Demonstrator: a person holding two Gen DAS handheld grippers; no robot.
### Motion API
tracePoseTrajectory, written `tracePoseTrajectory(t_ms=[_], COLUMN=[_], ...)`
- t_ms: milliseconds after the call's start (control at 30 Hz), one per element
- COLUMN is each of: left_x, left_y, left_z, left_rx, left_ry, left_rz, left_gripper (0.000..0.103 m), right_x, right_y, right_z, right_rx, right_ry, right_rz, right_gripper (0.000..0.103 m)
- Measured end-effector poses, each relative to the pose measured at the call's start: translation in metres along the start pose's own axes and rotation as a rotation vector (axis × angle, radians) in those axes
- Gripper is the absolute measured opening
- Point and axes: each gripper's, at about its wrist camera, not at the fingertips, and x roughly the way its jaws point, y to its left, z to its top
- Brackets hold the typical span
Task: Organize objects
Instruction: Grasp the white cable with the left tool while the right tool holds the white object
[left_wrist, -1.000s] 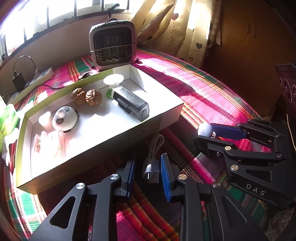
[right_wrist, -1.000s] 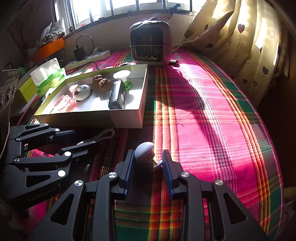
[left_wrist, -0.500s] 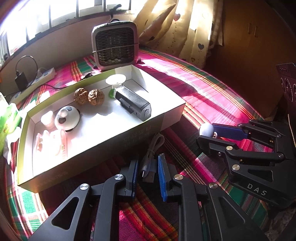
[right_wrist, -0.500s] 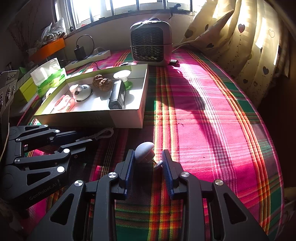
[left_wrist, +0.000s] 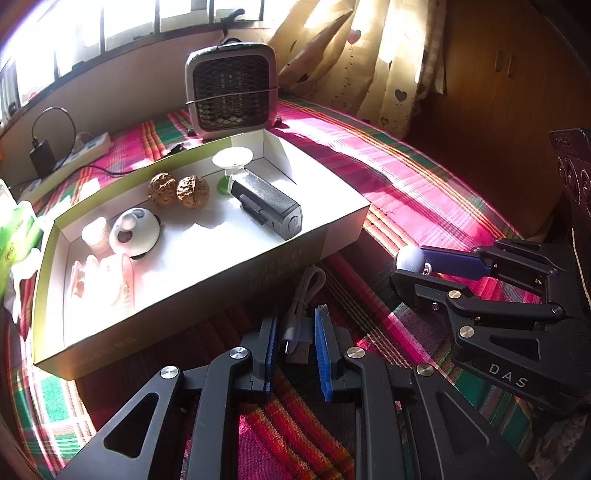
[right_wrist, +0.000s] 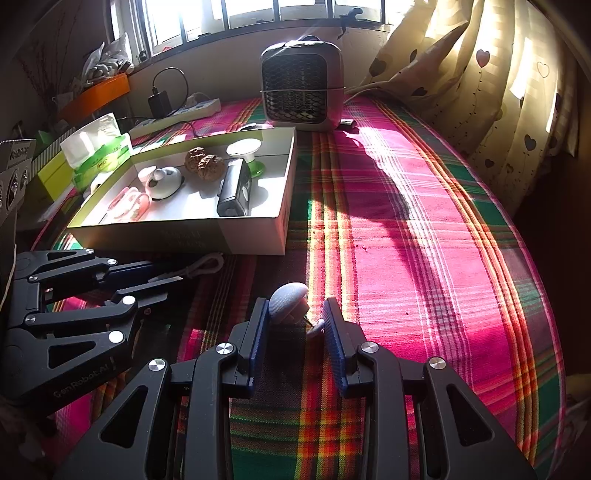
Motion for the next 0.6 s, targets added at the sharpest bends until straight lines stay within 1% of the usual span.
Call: tracePoseTrajectory(t_ms=[600], left_x=[-0.0054], left_y=[0.0036], left_z=[-0.0049], left_rx=[-0.026], left_ry=[-0.003], left_rz=[-0.024], left_gripper=[0.016], right_x=[-0.0044], right_y=[0.0053], right_z=[-0.0007], right_rx=[-0.004], right_ry=[-0.009], right_rz=[0.013], right_gripper=[0.031])
